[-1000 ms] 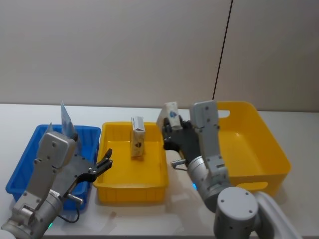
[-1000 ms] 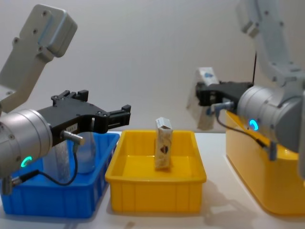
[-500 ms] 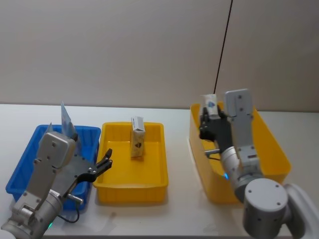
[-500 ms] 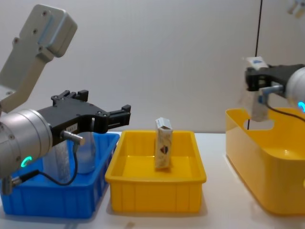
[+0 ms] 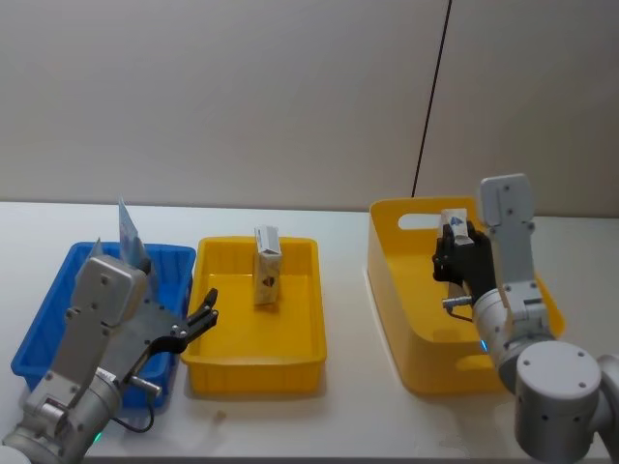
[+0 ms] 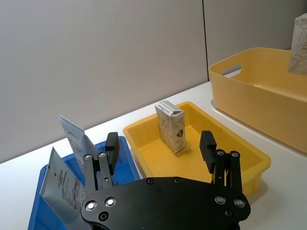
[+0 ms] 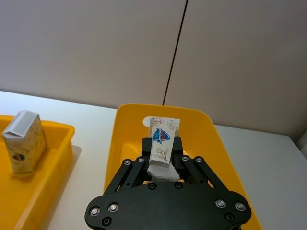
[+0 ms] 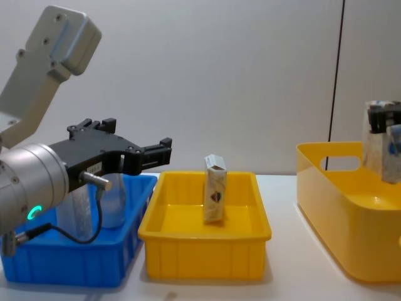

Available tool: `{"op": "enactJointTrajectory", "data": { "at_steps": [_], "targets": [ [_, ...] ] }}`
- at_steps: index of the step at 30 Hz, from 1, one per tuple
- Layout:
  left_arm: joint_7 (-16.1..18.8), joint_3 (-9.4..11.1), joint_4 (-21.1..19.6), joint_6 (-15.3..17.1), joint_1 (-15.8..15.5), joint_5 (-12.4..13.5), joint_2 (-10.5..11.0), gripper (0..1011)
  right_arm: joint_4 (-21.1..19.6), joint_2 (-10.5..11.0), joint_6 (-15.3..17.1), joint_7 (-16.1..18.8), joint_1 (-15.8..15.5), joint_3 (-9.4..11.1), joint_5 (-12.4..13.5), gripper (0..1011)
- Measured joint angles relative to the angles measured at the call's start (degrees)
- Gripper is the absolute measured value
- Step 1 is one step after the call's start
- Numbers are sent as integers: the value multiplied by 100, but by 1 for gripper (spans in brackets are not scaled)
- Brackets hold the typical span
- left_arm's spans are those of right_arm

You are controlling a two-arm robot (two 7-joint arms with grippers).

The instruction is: Bimanual collaborative sorting of washing and personal care products

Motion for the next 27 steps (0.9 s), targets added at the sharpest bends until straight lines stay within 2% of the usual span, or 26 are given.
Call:
{"op": "enactJointTrajectory", "data": {
  "at_steps": [3,6,7,9,10,16,21,25,27],
  "targets": [
    [0,0,0,0,0,0,0,1002,6,21,72,29,-9,52,6,221],
    [0,0,0,0,0,0,0,1001,26,36,122,48,-16,95,8,351],
    [0,0,0,0,0,0,0,1001,31,39,135,54,-17,104,8,364],
    [0,0,0,0,0,0,0,1001,45,47,160,61,-21,129,8,459],
    [0,0,0,0,0,0,0,1001,50,50,167,63,-22,137,8,459],
    [0,0,0,0,0,0,0,1001,79,55,202,76,-31,180,-14,693],
    [0,0,0,0,0,0,0,1001,82,56,203,96,-44,203,-33,805],
    [0,0,0,0,0,0,0,1001,49,62,138,154,-78,220,-34,947],
    [0,0,0,0,1,0,0,1001,28,67,101,186,-93,223,-28,977]
  ]
}}
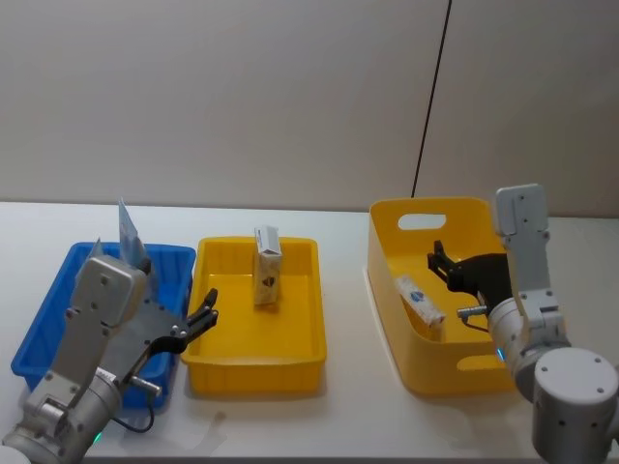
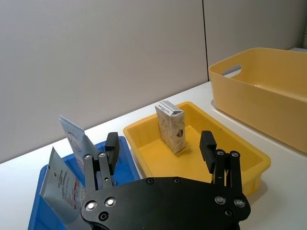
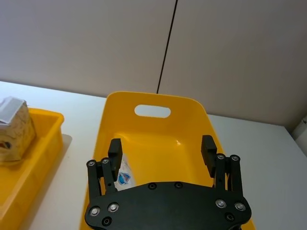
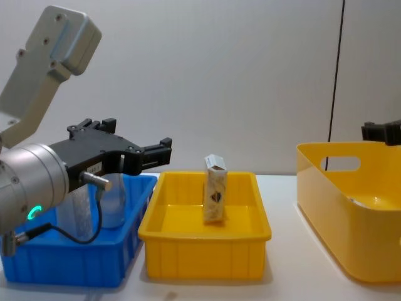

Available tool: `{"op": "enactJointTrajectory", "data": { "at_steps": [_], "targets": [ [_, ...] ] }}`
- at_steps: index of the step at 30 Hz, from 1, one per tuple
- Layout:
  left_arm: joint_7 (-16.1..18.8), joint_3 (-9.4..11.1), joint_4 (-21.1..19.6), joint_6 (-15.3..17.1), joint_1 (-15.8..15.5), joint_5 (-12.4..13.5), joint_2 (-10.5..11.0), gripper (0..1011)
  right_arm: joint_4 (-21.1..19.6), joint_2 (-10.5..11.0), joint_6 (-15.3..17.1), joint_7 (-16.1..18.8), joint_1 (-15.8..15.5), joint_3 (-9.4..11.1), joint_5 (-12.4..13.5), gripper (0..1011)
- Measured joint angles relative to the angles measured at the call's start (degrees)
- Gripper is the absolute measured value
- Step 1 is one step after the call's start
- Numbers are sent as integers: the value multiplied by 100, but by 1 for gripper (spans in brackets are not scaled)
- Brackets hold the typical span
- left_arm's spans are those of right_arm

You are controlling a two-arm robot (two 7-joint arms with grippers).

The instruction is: Bimanual collaborative sorting of washing and personal care products

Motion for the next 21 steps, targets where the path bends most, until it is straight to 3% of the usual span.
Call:
{"op": "enactJointTrajectory", "data": {
  "at_steps": [21],
  "targets": [
    [17,-26,0,38,6,4,-7,1001,-427,117,-676,702,-272,-34,265,1004]
  ]
}}
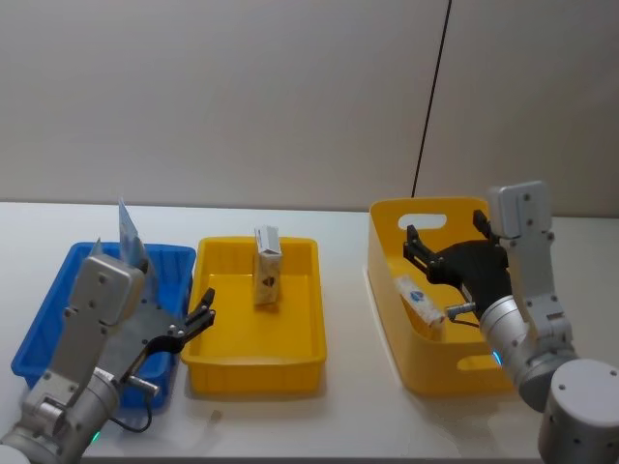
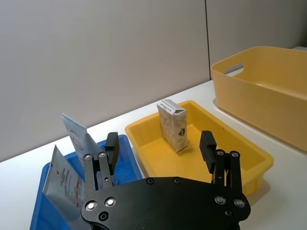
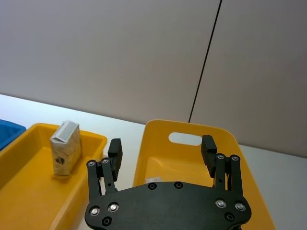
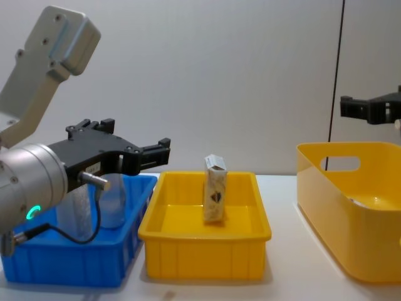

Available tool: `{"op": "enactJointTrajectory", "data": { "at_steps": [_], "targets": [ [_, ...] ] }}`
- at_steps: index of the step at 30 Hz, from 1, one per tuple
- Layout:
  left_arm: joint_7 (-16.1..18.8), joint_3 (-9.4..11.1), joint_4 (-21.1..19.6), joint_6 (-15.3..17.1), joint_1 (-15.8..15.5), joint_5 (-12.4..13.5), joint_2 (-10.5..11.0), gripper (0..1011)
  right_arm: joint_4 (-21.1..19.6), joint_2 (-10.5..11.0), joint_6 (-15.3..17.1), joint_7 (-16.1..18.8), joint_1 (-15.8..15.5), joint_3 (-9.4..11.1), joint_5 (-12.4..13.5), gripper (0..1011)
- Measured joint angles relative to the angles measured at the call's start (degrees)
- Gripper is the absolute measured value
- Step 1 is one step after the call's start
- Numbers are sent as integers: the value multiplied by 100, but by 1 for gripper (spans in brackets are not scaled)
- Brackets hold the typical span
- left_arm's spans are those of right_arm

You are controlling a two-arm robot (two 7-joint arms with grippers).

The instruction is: Bimanual collaborative sorting of washing and personal care products

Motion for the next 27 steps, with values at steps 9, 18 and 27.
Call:
{"op": "enactJointTrajectory", "data": {
  "at_steps": [9,18,27],
  "targets": [
    [174,-152,6,301,1,2,-61,1001,-81,16,-114,127,-53,-13,47,1004],
    [289,-391,243,514,-148,-116,-196,1001,-116,22,-164,176,-73,-17,68,1004],
    [286,-577,578,557,-381,-223,-308,1001,-135,26,-190,203,-84,-21,76,1004]
  ]
}}
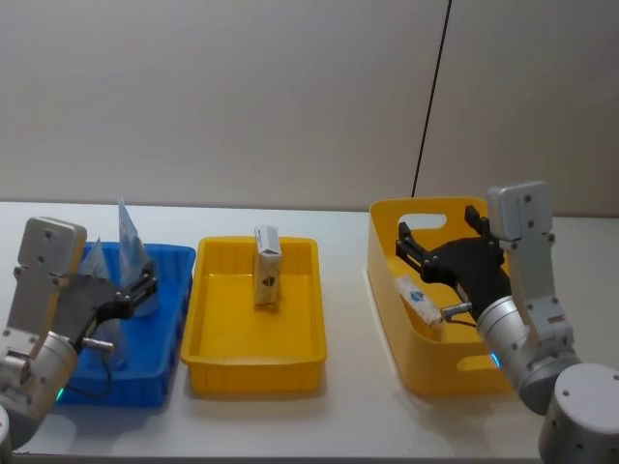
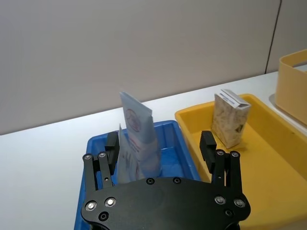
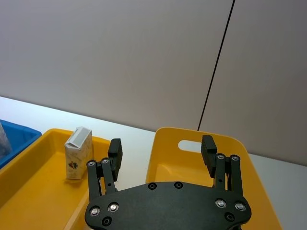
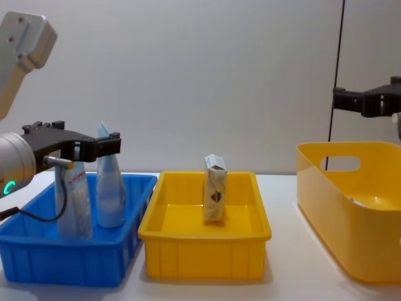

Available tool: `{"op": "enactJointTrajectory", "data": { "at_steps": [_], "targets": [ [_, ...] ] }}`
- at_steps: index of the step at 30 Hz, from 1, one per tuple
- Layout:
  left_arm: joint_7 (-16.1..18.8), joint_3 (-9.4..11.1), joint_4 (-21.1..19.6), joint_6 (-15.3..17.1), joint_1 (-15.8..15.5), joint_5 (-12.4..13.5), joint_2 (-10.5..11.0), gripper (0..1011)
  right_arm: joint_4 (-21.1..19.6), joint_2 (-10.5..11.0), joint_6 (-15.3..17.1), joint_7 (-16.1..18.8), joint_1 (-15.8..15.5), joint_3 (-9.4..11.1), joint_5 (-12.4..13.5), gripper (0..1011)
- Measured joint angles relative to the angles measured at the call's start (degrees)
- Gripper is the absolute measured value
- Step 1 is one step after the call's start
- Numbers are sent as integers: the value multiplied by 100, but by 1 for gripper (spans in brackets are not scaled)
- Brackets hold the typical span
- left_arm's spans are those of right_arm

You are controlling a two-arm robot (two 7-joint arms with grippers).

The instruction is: Bimanual collaborative sorting of washing and personal care products

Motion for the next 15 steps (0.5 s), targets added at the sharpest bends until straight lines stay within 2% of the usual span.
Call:
{"op": "enactJointTrajectory", "data": {
  "at_steps": [15],
  "targets": [
    [-90,-151,546,55,-321,-77,-189,1001,-12,2,-16,17,-7,1,8,1004]
  ]
}}
